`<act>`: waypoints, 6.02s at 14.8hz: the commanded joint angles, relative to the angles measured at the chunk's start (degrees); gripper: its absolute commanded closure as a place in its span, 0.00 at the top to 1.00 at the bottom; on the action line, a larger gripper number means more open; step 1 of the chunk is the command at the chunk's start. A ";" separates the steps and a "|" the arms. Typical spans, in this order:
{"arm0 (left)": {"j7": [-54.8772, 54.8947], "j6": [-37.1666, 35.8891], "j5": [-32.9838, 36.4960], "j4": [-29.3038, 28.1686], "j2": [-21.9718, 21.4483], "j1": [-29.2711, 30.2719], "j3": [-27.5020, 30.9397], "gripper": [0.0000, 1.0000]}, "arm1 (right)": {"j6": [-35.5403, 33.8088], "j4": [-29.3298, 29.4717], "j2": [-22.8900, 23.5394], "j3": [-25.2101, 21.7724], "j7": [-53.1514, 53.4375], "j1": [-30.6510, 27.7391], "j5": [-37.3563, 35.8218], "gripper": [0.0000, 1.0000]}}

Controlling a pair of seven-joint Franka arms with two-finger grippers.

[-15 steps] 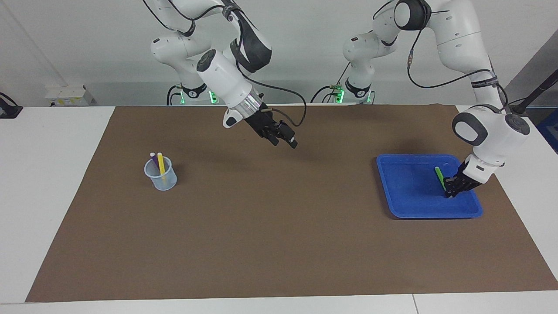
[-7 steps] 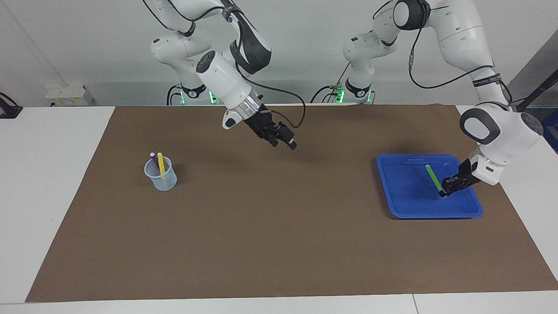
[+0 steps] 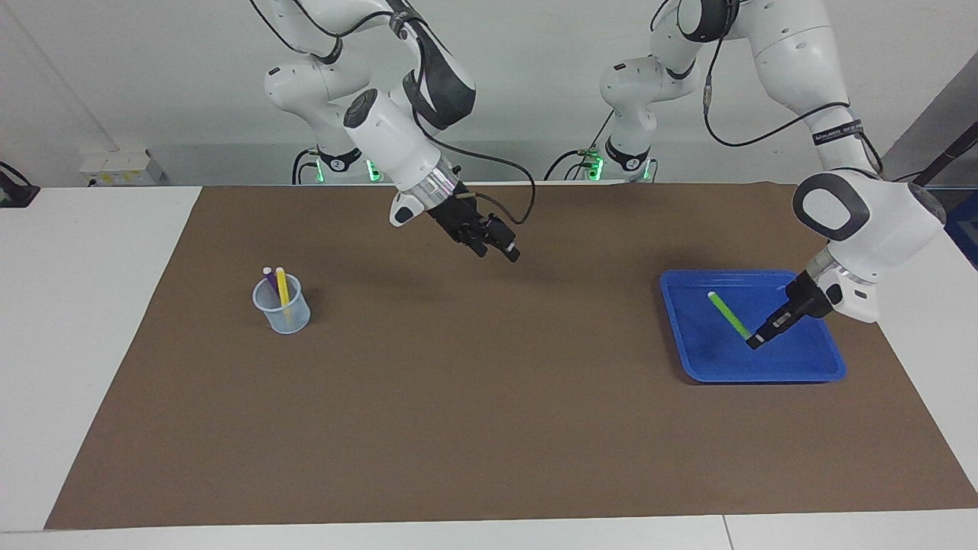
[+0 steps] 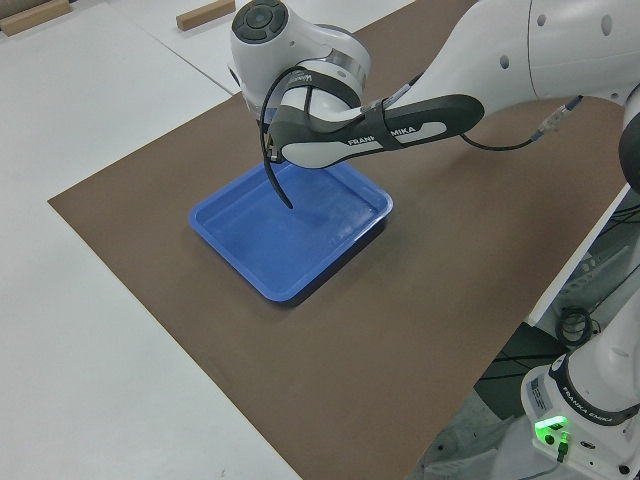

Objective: Transfer and insert pens with both arms
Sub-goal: 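Lift the green pen with the left gripper while the right gripper returns, then grasp the green pen tip with the right gripper, then open the left gripper while the right gripper pulls the green pen away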

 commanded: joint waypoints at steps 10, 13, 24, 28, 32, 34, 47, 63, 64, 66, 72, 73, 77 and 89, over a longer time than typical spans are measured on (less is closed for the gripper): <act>-26.13 0.27 -17.06 -1.32 -3.92 -7.14 0.38 0.00 | 3.17 -0.02 0.26 0.13 0.03 0.09 4.52 1.00; -28.15 0.10 -22.25 -3.77 -5.23 -9.25 0.11 0.00 | 3.61 -0.02 0.26 0.13 0.03 0.27 4.61 1.00; -37.30 7.30 -24.99 -10.28 -8.92 -20.85 0.11 0.00 | 10.02 5.42 3.86 0.22 0.29 4.14 10.32 0.93; -37.47 8.00 -24.99 -13.00 -11.03 -21.82 0.11 0.00 | 11.50 7.00 6.13 0.22 -0.06 4.31 10.24 0.91; -38.09 10.19 -25.16 -15.72 -12.70 -23.49 0.02 0.00 | 15.38 10.77 9.82 0.57 0.38 6.16 10.32 0.91; -38.00 10.91 -26.12 -16.52 -13.15 -24.28 0.11 0.00 | 15.47 12.80 11.50 0.57 0.47 6.24 10.24 0.91; -38.35 10.82 -26.31 -16.52 -14.02 -24.28 0.11 0.00 | 15.56 12.63 11.86 0.66 0.38 6.68 10.32 0.85; -38.44 10.73 -26.31 -16.52 -14.11 -24.29 0.11 0.00 | 15.47 12.63 11.94 1.01 1.52 6.51 10.32 0.00; -38.44 10.73 -26.31 -16.52 -14.11 -24.28 0.11 0.00 | 15.47 12.63 11.94 1.01 1.43 6.51 10.32 0.00; -38.61 10.82 -26.31 -16.52 -14.11 -24.46 0.11 0.00 | 15.47 12.55 11.95 1.01 1.43 6.51 10.32 0.00; -38.35 11.96 -26.31 -16.35 -14.03 -25.08 0.11 0.81 | 14.95 12.55 12.03 1.01 1.00 6.51 10.24 0.00; -38.35 11.96 -26.22 -16.35 -14.11 -25.08 0.11 0.86 | 14.69 12.55 11.95 1.01 0.12 6.42 9.89 0.00; -38.35 11.96 -26.22 -16.35 -14.11 -25.16 0.11 1.00 | 9.69 10.79 11.24 0.40 -9.18 5.28 8.66 0.00; -20.71 3.81 -12.29 -14.60 -14.47 -19.38 0.73 1.00 | -25.01 10.26 4.40 0.48 -28.42 -8.94 -30.08 0.00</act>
